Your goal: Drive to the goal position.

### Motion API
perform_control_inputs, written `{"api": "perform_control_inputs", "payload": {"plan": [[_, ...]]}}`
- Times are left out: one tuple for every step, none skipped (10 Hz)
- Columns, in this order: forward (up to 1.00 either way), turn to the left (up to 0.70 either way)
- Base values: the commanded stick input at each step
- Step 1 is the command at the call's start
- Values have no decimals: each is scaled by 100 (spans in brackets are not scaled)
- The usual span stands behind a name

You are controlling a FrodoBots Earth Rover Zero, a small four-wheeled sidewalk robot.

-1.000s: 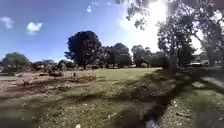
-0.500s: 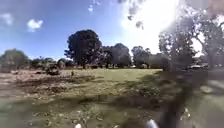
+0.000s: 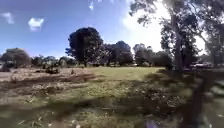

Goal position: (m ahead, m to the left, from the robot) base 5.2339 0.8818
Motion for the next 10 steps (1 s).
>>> {"api": "perform_control_inputs", "payload": {"plan": [[70, 0], [70, 0], [70, 0], [70, 0], [70, 0], [70, 0], [70, 0], [70, 0], [70, 0], [70, 0]]}}
